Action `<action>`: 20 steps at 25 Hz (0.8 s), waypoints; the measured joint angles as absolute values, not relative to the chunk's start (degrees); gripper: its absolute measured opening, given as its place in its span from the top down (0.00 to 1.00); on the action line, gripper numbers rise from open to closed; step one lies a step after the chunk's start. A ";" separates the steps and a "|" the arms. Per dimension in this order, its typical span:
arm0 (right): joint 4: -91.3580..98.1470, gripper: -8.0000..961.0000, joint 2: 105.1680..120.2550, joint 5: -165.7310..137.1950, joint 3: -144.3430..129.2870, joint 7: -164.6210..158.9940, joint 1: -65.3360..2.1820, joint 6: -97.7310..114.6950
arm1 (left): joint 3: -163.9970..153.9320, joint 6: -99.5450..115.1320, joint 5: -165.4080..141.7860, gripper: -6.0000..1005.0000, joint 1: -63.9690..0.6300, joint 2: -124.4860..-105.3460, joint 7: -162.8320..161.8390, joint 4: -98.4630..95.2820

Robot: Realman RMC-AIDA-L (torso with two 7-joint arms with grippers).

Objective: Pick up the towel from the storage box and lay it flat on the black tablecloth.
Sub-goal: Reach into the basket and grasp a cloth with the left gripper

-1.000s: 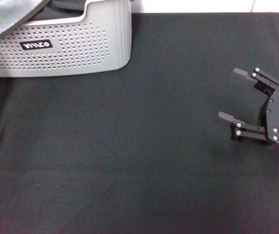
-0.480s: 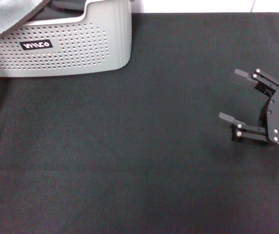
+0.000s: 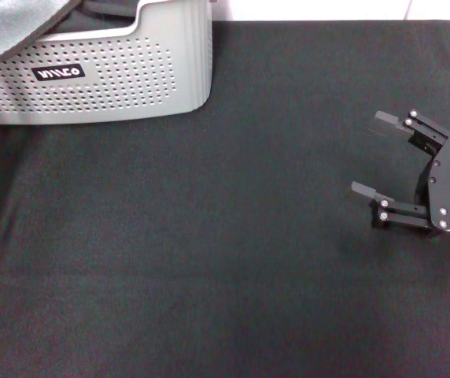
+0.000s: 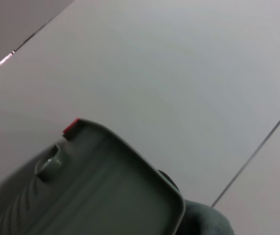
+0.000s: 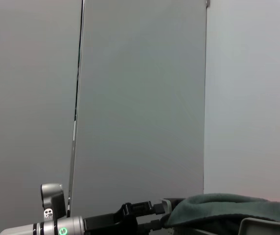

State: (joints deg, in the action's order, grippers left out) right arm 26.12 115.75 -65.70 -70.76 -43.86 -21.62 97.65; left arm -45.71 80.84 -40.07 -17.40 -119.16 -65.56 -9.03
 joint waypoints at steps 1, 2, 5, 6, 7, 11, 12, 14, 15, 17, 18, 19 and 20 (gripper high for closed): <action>26.12 0.08 115.75 -65.69 -70.76 -43.86 -21.59 97.65 | -45.70 80.80 -40.12 0.43 -17.51 -119.17 -65.53 -8.98; 26.11 0.08 115.75 -65.69 -70.76 -43.86 -21.59 97.65 | -45.70 80.78 -40.16 0.40 -17.64 -119.18 -65.46 -8.92; 26.10 0.08 115.75 -65.73 -70.75 -43.85 -21.57 97.65 | -45.70 80.76 -40.39 0.36 -17.91 -119.24 -65.25 -8.88; 26.10 0.08 115.75 -65.74 -70.75 -43.86 -21.57 97.65 | -45.70 80.75 -40.44 0.36 -17.97 -119.27 -65.25 -8.97; 26.10 0.08 115.75 -65.74 -70.75 -43.85 -21.56 97.65 | -45.70 80.71 -40.50 0.36 -18.29 -119.27 -65.27 -8.98; 26.10 0.08 115.75 -65.74 -70.75 -43.86 -21.54 97.65 | -45.69 79.47 -40.85 0.37 -19.13 -119.31 -65.42 -8.89; 26.10 0.08 115.75 -65.74 -70.75 -43.86 -21.53 97.65 | -45.69 79.47 -40.85 0.37 -19.13 -119.31 -65.42 -8.89; 26.13 0.08 115.75 -65.74 -70.75 -43.86 -21.53 97.65 | -45.67 78.59 -40.90 0.38 -19.39 -119.39 -65.46 -8.88; 26.15 0.09 115.75 -65.74 -70.75 -43.86 -21.53 97.65 | -45.68 78.13 -40.90 0.38 -19.44 -119.43 -65.51 -8.90; 26.17 0.09 115.75 -65.74 -70.75 -43.86 -21.51 97.65 | -45.66 78.02 -40.90 0.38 -19.46 -119.43 -65.52 -8.91; 26.21 0.09 115.75 -65.73 -70.75 -43.86 -21.47 97.65 | -45.62 77.94 -40.90 0.38 -19.44 -119.44 -65.52 -8.94; 26.21 0.09 115.75 -65.73 -70.75 -43.86 -21.47 97.65 | -45.56 77.88 -40.90 0.38 -19.38 -119.44 -65.53 -8.96; 26.24 0.09 115.75 -65.72 -70.75 -43.86 -21.46 97.64 | -45.53 77.87 -40.89 0.38 -19.31 -119.45 -65.53 -9.00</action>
